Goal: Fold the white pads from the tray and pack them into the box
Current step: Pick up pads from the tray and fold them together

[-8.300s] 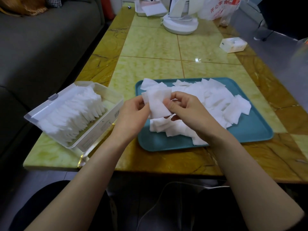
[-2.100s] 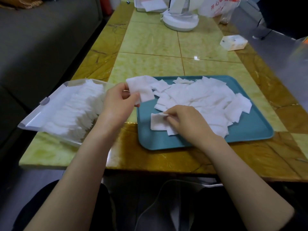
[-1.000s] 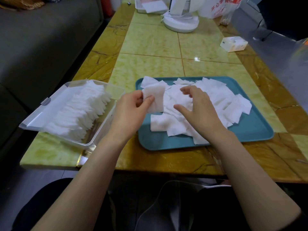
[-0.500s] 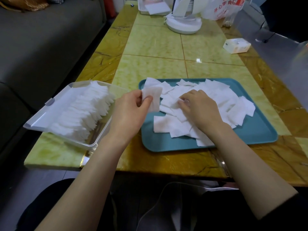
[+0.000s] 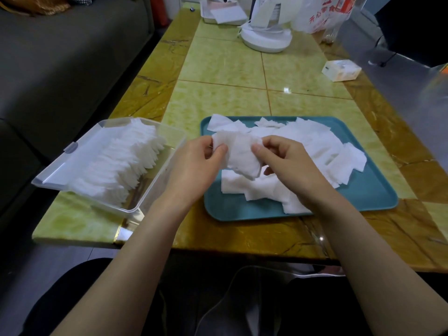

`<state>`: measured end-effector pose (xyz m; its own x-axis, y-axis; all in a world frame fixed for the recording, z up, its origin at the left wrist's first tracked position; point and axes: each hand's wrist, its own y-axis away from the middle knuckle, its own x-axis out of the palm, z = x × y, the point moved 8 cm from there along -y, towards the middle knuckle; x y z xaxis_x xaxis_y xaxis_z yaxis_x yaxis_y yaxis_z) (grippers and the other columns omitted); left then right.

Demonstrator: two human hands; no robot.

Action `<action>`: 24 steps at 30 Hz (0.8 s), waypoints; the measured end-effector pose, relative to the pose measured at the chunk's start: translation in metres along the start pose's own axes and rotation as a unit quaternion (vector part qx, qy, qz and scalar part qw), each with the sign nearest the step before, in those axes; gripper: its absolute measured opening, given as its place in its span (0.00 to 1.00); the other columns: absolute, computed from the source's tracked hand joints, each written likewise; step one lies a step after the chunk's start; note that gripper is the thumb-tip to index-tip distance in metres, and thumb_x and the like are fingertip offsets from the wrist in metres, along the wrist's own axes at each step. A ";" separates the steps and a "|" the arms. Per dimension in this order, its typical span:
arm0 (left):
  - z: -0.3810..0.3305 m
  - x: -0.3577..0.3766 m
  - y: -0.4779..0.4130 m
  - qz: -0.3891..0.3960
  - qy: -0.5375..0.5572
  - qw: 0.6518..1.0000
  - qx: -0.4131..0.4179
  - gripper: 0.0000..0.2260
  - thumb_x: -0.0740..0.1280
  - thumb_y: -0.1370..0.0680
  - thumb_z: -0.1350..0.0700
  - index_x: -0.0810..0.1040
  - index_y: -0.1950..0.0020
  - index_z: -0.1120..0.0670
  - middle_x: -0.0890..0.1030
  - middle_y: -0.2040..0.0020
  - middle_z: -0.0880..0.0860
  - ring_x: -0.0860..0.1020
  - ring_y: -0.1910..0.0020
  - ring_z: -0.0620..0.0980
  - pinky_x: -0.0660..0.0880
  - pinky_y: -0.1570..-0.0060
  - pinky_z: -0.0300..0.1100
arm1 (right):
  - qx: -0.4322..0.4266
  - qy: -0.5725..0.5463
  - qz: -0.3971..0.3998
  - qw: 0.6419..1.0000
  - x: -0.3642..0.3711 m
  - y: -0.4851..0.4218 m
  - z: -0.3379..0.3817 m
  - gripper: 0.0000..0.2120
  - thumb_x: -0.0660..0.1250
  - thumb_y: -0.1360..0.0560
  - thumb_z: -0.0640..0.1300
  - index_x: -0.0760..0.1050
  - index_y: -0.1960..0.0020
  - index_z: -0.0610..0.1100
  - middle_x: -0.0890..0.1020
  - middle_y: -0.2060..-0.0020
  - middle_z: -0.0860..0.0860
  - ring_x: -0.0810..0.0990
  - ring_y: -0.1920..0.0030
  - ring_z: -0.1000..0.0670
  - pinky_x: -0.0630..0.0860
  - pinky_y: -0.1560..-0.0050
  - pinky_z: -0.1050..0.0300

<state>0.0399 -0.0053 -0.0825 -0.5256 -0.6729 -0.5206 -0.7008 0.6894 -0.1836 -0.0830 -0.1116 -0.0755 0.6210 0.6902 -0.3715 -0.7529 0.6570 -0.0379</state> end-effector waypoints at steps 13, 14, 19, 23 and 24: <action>0.012 0.017 0.002 0.056 0.074 0.992 -0.085 0.16 0.64 0.23 0.52 0.77 0.51 0.67 0.81 0.59 0.63 0.76 0.62 0.53 0.71 0.61 0.46 | 0.078 -0.291 -0.058 0.952 -0.006 -0.003 -0.013 0.10 0.57 0.19 0.41 0.76 0.51 0.40 0.82 0.59 0.48 0.80 0.61 0.55 0.79 0.57 0.64; 0.010 0.021 0.004 0.069 0.111 0.987 -0.094 0.18 0.64 0.25 0.51 0.77 0.50 0.67 0.80 0.56 0.66 0.75 0.61 0.51 0.73 0.58 0.48 | 0.093 -0.287 -0.073 0.951 -0.004 -0.003 -0.018 0.10 0.57 0.19 0.41 0.76 0.52 0.39 0.81 0.58 0.47 0.80 0.61 0.54 0.79 0.58 0.64; 0.008 0.030 0.007 0.087 0.237 0.956 -0.151 0.08 0.60 0.22 0.63 0.79 0.53 0.57 0.82 0.55 0.60 0.80 0.53 0.57 0.79 0.50 0.51 | 0.131 -0.223 -0.126 0.958 0.002 -0.001 -0.040 0.11 0.59 0.20 0.42 0.75 0.52 0.35 0.79 0.59 0.40 0.79 0.58 0.46 0.79 0.52 0.52; 0.003 0.036 0.011 0.119 0.307 0.930 -0.162 0.04 0.64 0.22 0.61 0.78 0.54 0.56 0.80 0.52 0.60 0.80 0.46 0.62 0.81 0.53 0.49 | 0.111 -0.187 -0.142 0.966 -0.001 -0.001 -0.039 0.10 0.59 0.20 0.41 0.74 0.52 0.36 0.80 0.59 0.41 0.80 0.59 0.47 0.80 0.59 0.61; 0.002 0.035 0.012 0.117 0.302 0.934 -0.149 0.03 0.65 0.22 0.59 0.79 0.53 0.55 0.82 0.52 0.58 0.81 0.48 0.59 0.81 0.53 0.48 | 0.105 -0.179 -0.141 0.968 -0.001 -0.001 -0.038 0.09 0.59 0.20 0.41 0.74 0.52 0.36 0.81 0.59 0.41 0.81 0.58 0.47 0.80 0.59 0.61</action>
<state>0.0141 -0.0203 -0.1043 -0.7939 -0.6046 0.0640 -0.5892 0.7911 0.1643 -0.0912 -0.1242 -0.1101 0.8597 0.5100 -0.0275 -0.5043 0.8563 0.1115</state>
